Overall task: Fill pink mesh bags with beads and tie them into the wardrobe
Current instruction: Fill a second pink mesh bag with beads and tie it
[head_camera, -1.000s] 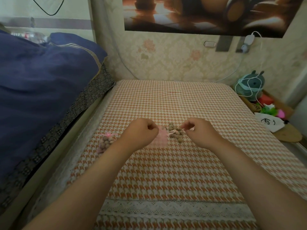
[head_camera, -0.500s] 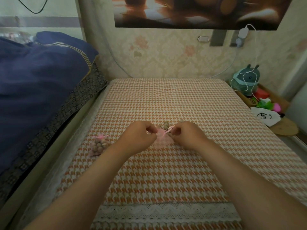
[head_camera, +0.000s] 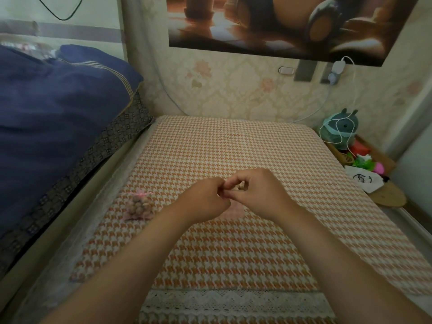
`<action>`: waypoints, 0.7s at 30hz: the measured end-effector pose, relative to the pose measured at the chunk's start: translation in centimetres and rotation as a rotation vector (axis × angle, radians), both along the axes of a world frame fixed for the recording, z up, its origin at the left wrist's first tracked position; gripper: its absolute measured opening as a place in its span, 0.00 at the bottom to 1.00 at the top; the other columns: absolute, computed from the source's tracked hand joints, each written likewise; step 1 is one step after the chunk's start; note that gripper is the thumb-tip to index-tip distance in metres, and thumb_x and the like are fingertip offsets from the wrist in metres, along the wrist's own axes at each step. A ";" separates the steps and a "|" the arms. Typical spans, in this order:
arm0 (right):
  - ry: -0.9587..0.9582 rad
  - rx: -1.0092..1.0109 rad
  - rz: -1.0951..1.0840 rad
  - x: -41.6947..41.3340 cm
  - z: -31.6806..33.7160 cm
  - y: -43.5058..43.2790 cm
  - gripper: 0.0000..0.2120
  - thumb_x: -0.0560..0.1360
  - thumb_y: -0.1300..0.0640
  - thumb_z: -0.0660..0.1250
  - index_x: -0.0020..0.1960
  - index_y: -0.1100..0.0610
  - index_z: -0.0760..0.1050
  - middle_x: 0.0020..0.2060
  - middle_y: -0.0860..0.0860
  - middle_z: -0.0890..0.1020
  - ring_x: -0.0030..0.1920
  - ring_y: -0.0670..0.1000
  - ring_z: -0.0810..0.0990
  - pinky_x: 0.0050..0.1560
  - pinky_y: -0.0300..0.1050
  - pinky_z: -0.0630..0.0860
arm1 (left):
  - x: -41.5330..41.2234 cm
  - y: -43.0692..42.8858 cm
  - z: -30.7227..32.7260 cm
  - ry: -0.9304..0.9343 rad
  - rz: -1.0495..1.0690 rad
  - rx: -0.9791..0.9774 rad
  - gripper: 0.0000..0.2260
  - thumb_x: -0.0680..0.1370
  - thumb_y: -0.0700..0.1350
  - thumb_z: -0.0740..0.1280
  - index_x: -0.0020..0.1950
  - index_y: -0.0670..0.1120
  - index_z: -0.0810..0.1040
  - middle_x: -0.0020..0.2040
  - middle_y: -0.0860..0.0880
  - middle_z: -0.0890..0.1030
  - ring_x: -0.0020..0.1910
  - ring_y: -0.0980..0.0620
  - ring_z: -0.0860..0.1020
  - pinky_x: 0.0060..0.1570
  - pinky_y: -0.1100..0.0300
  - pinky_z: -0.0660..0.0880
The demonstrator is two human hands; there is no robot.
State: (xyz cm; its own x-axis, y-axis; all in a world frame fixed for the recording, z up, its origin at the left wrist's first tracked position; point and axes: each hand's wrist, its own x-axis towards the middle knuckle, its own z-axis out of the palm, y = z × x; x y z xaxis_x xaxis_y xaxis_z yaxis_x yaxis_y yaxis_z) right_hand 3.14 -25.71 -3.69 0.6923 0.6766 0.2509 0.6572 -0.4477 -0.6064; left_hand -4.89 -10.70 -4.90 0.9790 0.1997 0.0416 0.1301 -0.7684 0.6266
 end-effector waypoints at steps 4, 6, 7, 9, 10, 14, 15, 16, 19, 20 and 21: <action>-0.050 -0.065 0.001 0.3 -0.1 0.2 0.04 0.72 0.46 0.76 0.47 0.43 0.86 0.44 0.36 0.85 0.41 0.35 0.78 0.45 0.39 0.75 | 0.0 -0.1 0.0 0.023 -0.014 -0.022 0.08 0.75 0.47 0.66 0.53 0.50 0.78 0.47 0.50 0.82 0.41 0.51 0.80 0.44 0.48 0.80; -0.075 -0.094 0.046 0.5 -0.3 0.3 0.03 0.74 0.47 0.75 0.47 0.43 0.86 0.45 0.38 0.83 0.44 0.38 0.78 0.48 0.44 0.78 | 0.0 0.0 0.0 0.032 -0.019 -0.036 0.08 0.74 0.48 0.66 0.52 0.50 0.79 0.47 0.51 0.82 0.43 0.51 0.81 0.46 0.47 0.80; -0.084 -0.111 0.062 0.5 -0.3 0.3 0.03 0.74 0.48 0.75 0.47 0.43 0.86 0.46 0.39 0.82 0.45 0.40 0.78 0.49 0.46 0.79 | 0.0 0.1 0.0 0.036 -0.022 -0.039 0.08 0.74 0.49 0.66 0.51 0.50 0.79 0.46 0.51 0.82 0.43 0.51 0.81 0.46 0.46 0.80; -0.113 -0.159 0.063 0.6 -0.3 0.3 0.04 0.76 0.46 0.73 0.49 0.42 0.86 0.47 0.40 0.80 0.47 0.41 0.78 0.50 0.47 0.78 | 0.1 0.3 -0.1 0.048 -0.025 -0.033 0.08 0.74 0.49 0.65 0.50 0.51 0.79 0.45 0.51 0.82 0.43 0.51 0.80 0.47 0.46 0.80; -0.125 -0.187 0.055 0.7 -0.3 0.3 0.05 0.77 0.45 0.71 0.50 0.41 0.86 0.48 0.40 0.79 0.48 0.42 0.78 0.49 0.47 0.78 | 0.1 0.3 -0.2 0.051 -0.026 -0.031 0.08 0.74 0.49 0.65 0.51 0.51 0.79 0.45 0.52 0.82 0.43 0.51 0.80 0.47 0.46 0.80; -0.101 -0.279 0.037 1.0 0.0 -0.3 0.08 0.80 0.44 0.67 0.53 0.40 0.85 0.47 0.40 0.80 0.48 0.43 0.78 0.49 0.49 0.79 | 0.5 0.4 -0.2 0.035 -0.018 -0.049 0.10 0.75 0.48 0.66 0.56 0.52 0.80 0.49 0.54 0.82 0.45 0.54 0.80 0.48 0.52 0.80; -0.078 -0.296 0.026 1.1 -0.1 -0.5 0.09 0.80 0.45 0.66 0.52 0.42 0.85 0.45 0.41 0.82 0.46 0.44 0.80 0.48 0.50 0.80 | 0.6 0.4 -0.2 0.023 -0.021 -0.058 0.10 0.76 0.48 0.66 0.57 0.51 0.80 0.50 0.54 0.81 0.46 0.54 0.80 0.48 0.54 0.80; -0.060 -0.305 0.012 1.2 -0.1 -0.7 0.10 0.81 0.46 0.65 0.51 0.45 0.85 0.43 0.43 0.83 0.43 0.45 0.81 0.47 0.52 0.81 | 0.8 0.4 -0.1 0.011 -0.026 -0.069 0.11 0.77 0.48 0.66 0.58 0.51 0.80 0.50 0.54 0.81 0.46 0.55 0.79 0.47 0.55 0.79; -0.039 -0.291 -0.053 1.7 -0.3 -1.5 0.16 0.80 0.44 0.64 0.45 0.53 0.84 0.38 0.50 0.85 0.38 0.51 0.82 0.44 0.56 0.81 | 1.4 0.5 0.0 -0.038 -0.036 -0.103 0.09 0.78 0.47 0.67 0.58 0.51 0.80 0.49 0.57 0.79 0.44 0.61 0.77 0.45 0.64 0.75; -0.037 -0.278 -0.074 2.0 -0.4 -1.8 0.18 0.80 0.43 0.64 0.44 0.55 0.84 0.38 0.51 0.85 0.39 0.53 0.83 0.44 0.57 0.82 | 1.7 0.6 0.0 -0.071 -0.025 -0.118 0.08 0.78 0.46 0.68 0.56 0.52 0.80 0.49 0.58 0.79 0.44 0.62 0.76 0.44 0.65 0.73; -0.033 -0.263 -0.091 2.3 -0.5 -2.2 0.20 0.79 0.42 0.64 0.43 0.56 0.83 0.38 0.53 0.86 0.40 0.55 0.84 0.45 0.57 0.82 | 2.0 0.7 0.1 -0.110 -0.002 -0.138 0.06 0.78 0.46 0.68 0.55 0.52 0.81 0.49 0.58 0.80 0.43 0.63 0.76 0.43 0.66 0.72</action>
